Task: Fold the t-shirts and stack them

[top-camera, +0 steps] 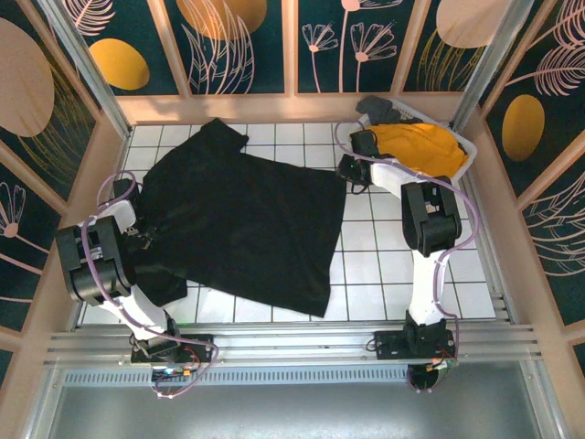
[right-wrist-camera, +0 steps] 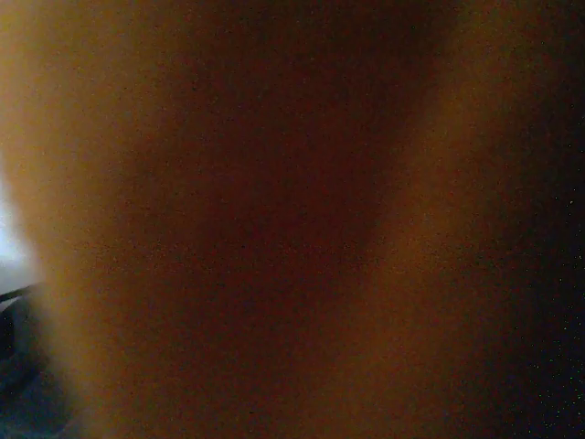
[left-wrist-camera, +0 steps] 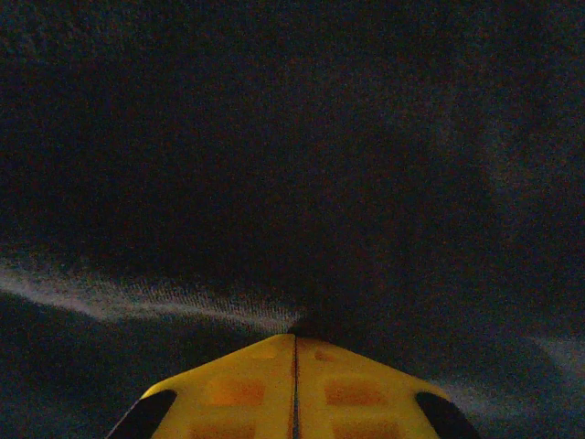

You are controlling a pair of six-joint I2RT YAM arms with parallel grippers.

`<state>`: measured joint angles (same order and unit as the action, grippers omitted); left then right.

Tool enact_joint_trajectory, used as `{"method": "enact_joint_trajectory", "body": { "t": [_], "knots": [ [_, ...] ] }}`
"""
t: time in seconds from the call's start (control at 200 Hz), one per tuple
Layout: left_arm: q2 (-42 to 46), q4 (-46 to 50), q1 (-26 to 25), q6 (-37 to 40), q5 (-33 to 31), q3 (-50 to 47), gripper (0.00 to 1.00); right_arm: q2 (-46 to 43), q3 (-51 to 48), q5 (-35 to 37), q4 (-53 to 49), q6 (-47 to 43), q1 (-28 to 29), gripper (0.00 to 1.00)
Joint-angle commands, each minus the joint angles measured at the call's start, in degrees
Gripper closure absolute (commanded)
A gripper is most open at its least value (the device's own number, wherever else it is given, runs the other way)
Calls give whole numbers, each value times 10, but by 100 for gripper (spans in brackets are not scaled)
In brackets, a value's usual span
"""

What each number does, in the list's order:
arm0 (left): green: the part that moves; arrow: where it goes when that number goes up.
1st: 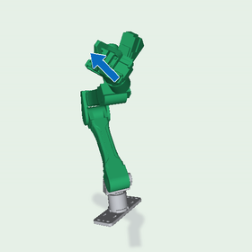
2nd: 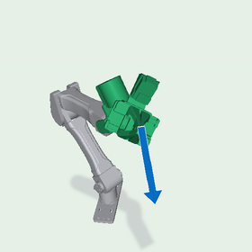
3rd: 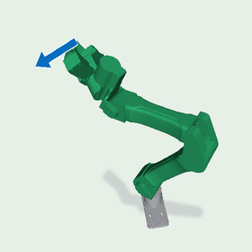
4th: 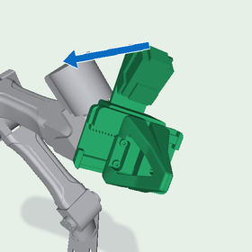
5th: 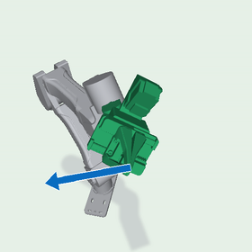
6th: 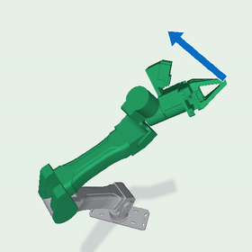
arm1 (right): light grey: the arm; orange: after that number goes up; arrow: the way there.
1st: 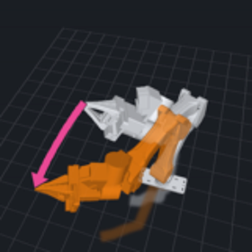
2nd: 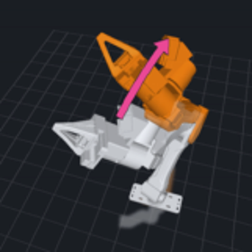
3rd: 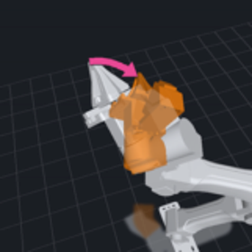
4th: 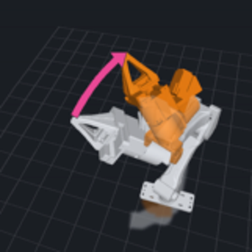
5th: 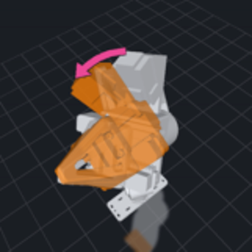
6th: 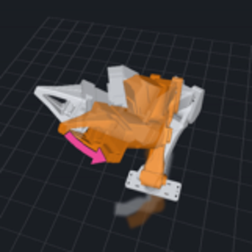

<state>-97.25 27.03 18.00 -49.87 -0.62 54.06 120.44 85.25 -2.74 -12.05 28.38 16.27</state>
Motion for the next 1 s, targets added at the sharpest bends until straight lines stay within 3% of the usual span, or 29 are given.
{"method": "enact_joint_trajectory", "body": {
  "t": [0.0,0.125,0.275,0.345,0.48,0.581,0.751,0.876,0.996],
  "knots": [
    [-6,1,0,7,4,0,90,30,5,-29,-22,-2,7,74],
    [-6,5,0,6,9,3,91,20,5,8,-42,-5,14,74],
    [23,0,0,6,19,5,89,-109,-107,28,79,-34,36,70],
    [32,-2,0,5,28,6,87,-131,-117,32,86,-53,49,69],
    [39,-5,-1,-1,45,10,86,-91,-82,89,27,-63,57,73],
    [37,-4,-3,1,53,13,86,-70,-62,102,28,-60,26,73],
    [38,0,-4,8,57,13,85,12,83,121,-44,-62,-35,73],
    [38,1,-4,12,63,13,85,44,168,119,-91,-52,-67,74],
    [40,-1,-4,15,69,13,85,21,160,82,-81,-72,-55,73]
  ]
}}
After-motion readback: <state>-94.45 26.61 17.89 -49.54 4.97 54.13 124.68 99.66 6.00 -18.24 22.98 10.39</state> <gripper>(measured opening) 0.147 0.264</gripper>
